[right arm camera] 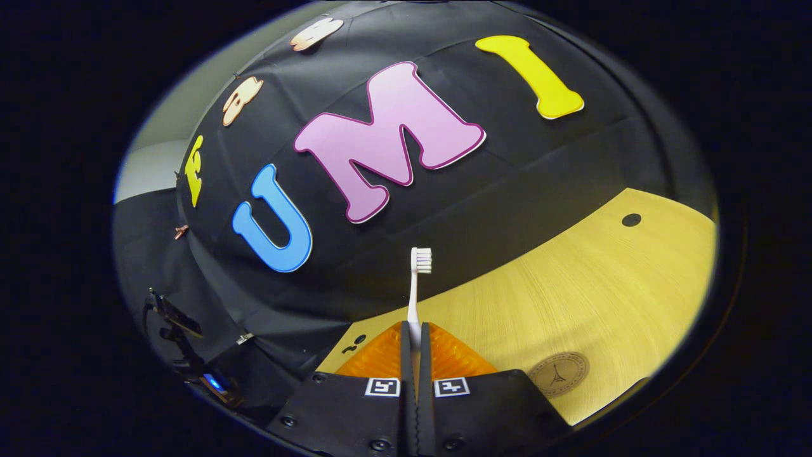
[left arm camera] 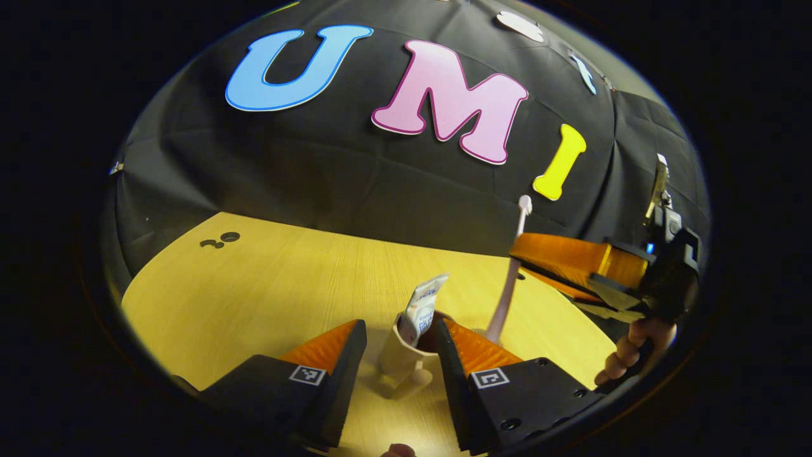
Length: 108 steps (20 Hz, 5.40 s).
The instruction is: Put the toothbrush and toothpaste on the desktop into the cup, then pick up the cup and place it on the coaster on the desktop.
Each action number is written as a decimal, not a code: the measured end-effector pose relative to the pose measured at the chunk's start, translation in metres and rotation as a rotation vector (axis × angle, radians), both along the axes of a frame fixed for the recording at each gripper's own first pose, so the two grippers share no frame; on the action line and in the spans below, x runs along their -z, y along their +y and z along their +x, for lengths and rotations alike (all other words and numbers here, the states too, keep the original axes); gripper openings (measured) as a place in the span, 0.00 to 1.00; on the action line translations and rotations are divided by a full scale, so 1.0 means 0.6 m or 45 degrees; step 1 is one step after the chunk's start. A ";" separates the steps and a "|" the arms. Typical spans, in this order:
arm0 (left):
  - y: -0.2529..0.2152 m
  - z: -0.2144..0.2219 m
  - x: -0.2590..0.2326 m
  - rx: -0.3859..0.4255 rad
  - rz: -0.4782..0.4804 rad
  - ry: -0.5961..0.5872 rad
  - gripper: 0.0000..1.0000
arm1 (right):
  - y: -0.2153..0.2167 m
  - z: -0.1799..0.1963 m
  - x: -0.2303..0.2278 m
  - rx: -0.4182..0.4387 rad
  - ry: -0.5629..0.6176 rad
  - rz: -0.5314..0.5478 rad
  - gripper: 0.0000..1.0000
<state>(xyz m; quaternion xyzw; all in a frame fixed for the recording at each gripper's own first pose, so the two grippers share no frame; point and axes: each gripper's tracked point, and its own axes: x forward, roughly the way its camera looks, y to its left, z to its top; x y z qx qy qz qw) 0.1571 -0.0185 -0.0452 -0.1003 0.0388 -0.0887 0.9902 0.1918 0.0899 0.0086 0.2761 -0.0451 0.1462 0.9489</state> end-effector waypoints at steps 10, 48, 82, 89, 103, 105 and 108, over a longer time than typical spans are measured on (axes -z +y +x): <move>0.002 -0.031 0.044 0.026 0.076 0.052 0.68 | 0.021 0.059 0.057 0.054 -0.008 -0.142 0.05; -0.050 0.056 0.144 0.063 0.355 0.559 0.63 | -0.200 -0.193 0.243 -0.076 0.450 -0.247 0.34; -0.260 0.103 0.092 0.270 0.483 0.378 0.10 | -0.315 -0.231 0.267 0.028 0.496 -0.176 0.34; -0.280 0.111 0.103 0.270 0.501 0.409 0.15 | -0.326 -0.233 0.272 0.030 0.496 -0.161 0.34; -0.289 0.113 0.103 0.265 0.532 0.403 0.24 | -0.334 -0.233 0.277 0.029 0.504 -0.154 0.34; -0.288 0.107 0.089 0.260 0.511 0.368 0.30 | -0.333 -0.234 0.275 0.031 0.508 -0.155 0.34; -0.286 0.088 0.076 0.260 0.506 0.348 0.76 | -0.328 -0.237 0.268 0.026 0.514 -0.162 0.17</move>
